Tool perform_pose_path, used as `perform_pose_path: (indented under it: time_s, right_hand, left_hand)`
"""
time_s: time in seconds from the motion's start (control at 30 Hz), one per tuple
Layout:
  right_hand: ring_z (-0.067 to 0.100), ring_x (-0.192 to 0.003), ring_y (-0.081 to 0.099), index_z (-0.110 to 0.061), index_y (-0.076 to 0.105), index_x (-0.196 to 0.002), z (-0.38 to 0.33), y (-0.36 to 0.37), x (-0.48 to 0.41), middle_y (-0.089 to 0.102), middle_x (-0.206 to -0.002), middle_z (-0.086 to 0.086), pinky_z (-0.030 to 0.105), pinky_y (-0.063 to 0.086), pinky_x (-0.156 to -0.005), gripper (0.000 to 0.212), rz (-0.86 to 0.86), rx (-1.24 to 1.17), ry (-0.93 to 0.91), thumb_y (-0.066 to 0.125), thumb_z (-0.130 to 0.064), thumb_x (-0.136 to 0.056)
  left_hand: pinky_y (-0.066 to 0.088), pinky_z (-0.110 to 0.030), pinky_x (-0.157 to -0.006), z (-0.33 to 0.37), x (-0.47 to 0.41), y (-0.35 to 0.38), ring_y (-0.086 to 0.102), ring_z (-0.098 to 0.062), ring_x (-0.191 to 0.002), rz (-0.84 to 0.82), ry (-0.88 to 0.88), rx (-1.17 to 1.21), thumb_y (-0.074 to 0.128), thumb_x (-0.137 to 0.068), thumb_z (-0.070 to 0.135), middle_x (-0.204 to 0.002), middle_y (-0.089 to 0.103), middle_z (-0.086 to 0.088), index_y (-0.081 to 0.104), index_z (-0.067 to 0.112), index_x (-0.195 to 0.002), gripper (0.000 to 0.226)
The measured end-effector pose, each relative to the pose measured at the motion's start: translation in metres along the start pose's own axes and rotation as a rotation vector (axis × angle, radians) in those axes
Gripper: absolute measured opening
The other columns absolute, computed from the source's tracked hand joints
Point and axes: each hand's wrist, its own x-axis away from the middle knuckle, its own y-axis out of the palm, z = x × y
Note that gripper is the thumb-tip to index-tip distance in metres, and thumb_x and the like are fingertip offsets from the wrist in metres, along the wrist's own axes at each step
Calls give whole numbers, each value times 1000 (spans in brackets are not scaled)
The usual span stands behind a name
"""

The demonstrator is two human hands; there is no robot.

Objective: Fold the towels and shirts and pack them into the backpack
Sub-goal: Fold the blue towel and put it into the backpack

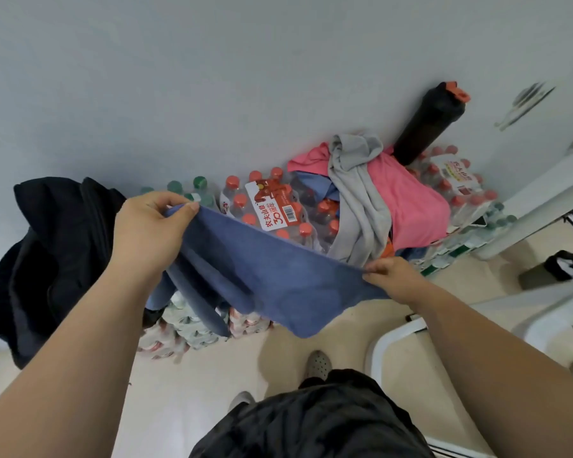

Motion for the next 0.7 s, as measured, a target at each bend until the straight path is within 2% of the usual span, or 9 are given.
perform_pose_path:
  time_s: [0.07, 0.1, 0.17, 0.27, 0.37, 0.43, 0.53, 0.63, 0.7]
  right_hand:
    - [14, -68, 58, -14, 78, -81, -2, -28, 7, 72, -77, 10, 33, 45, -66, 15, 70, -162, 28, 69, -12, -92]
    - [12, -65, 56, -18, 78, -76, -6, -44, 11, 70, -72, 7, 32, 44, -65, 21, 70, -237, 31, 68, -11, -93]
    - [12, -61, 52, -17, 73, -69, -12, -79, 16, 62, -63, 2, 30, 39, -60, 28, -37, -285, 33, 65, -15, -96]
    - [22, -64, 51, -3, 67, -80, -23, -132, 11, 60, -72, 16, 35, 40, -62, 34, -184, -65, -7, 65, -33, -95]
    - [14, -72, 61, -21, 75, -78, -45, -186, -13, 70, -79, 3, 33, 47, -71, 25, -189, 122, -77, 67, -41, -89]
    - [6, -76, 62, -28, 76, -77, -65, -219, -37, 71, -80, -7, 29, 46, -78, 21, -161, 189, -150, 67, -44, -85]
    - [3, -83, 64, -25, 78, -79, -92, -265, -89, 74, -84, -11, 25, 43, -80, 17, -99, 278, -244, 70, -35, -91]
    - [20, -98, 65, -21, 77, -90, -109, -285, -159, 74, -98, -1, 33, 46, -85, 16, 103, 399, -288, 70, -36, -92]
    - [31, -108, 61, -19, 72, -112, -110, -269, -199, 69, -116, 6, 39, 48, -92, 28, 334, 473, -286, 67, -39, -92]
  left_hand:
    - [50, -29, -78, -17, -7, 10, 65, -12, -88, -29, -57, -37, 70, -91, 26, -85, 71, 11, 74, 21, -78, 15]
    - [50, -31, -78, -24, -10, 14, 65, -15, -88, -51, -80, -59, 70, -91, 26, -84, 71, 9, 73, 21, -76, 16]
    - [50, -36, -77, -35, -16, 21, 65, -18, -85, -133, -123, -92, 71, -91, 27, -80, 71, 5, 72, 20, -74, 18]
    - [45, -32, -68, -28, -26, 23, 59, -18, -70, -337, -149, -96, 73, -90, 24, -68, 67, 4, 71, 17, -69, 22]
    - [45, -31, -68, -2, -45, 23, 59, -16, -68, -431, -104, -147, 73, -90, 20, -70, 69, -5, 72, 11, -71, 21]
    - [43, -31, -69, 22, -65, 26, 58, -17, -68, -408, -81, -172, 75, -89, 21, -73, 69, -10, 72, 15, -71, 19]
    - [43, -30, -69, 63, -107, 38, 61, -21, -74, -319, 6, -300, 75, -87, 26, -72, 70, -4, 73, 21, -71, 17]
    - [46, -33, -71, 94, -154, 65, 62, -28, -86, -148, 99, -532, 71, -89, 32, -86, 70, -5, 72, 21, -80, 15]
    - [50, -42, -83, 91, -179, 88, 60, -37, -99, -24, 119, -715, 67, -90, 39, -103, 67, -12, 70, 21, -99, 20]
